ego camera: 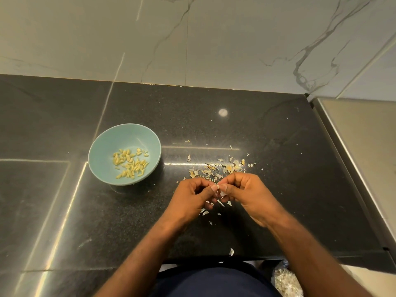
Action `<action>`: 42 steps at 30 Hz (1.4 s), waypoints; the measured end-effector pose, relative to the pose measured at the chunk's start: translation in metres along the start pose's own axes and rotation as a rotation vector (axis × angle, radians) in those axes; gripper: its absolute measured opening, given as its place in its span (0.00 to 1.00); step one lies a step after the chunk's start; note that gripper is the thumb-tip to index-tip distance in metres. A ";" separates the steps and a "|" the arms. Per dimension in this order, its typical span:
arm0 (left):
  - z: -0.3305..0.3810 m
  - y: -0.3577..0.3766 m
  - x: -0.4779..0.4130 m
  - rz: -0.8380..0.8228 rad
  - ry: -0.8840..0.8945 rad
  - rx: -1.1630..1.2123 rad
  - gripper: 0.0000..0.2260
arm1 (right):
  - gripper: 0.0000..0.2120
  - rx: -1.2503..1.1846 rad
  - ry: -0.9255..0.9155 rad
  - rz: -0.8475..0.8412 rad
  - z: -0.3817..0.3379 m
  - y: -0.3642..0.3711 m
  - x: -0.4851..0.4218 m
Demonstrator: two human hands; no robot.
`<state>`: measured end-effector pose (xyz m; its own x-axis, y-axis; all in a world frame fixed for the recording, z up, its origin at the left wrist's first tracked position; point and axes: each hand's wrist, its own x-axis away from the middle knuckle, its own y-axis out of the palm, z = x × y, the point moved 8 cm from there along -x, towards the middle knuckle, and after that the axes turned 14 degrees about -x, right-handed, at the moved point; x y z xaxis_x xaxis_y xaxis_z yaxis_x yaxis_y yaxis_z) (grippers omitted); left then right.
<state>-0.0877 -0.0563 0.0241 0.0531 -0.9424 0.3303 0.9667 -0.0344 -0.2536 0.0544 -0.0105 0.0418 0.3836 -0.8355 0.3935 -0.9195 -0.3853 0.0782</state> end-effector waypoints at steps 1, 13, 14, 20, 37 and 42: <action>-0.001 -0.001 0.000 0.029 0.005 -0.075 0.05 | 0.02 0.070 0.029 0.000 0.004 -0.003 -0.001; -0.005 -0.019 0.007 0.280 0.021 -0.465 0.07 | 0.07 1.028 0.261 0.029 0.031 -0.012 -0.015; -0.004 -0.019 0.008 0.284 0.027 -0.467 0.06 | 0.07 1.037 0.267 0.009 0.030 -0.010 -0.016; 0.002 -0.018 0.009 0.318 0.091 -0.454 0.09 | 0.19 0.971 0.241 -0.051 0.032 -0.013 -0.003; -0.003 -0.006 0.009 0.250 0.020 -0.549 0.06 | 0.04 1.212 0.257 -0.020 0.014 0.015 -0.002; 0.004 -0.011 0.011 0.245 0.041 -0.561 0.08 | 0.11 0.793 0.153 0.072 0.008 -0.007 -0.001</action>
<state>-0.0970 -0.0646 0.0342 0.2369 -0.9567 0.1693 0.6479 0.0258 -0.7613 0.0608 -0.0104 0.0340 0.2568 -0.8284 0.4979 -0.5851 -0.5433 -0.6021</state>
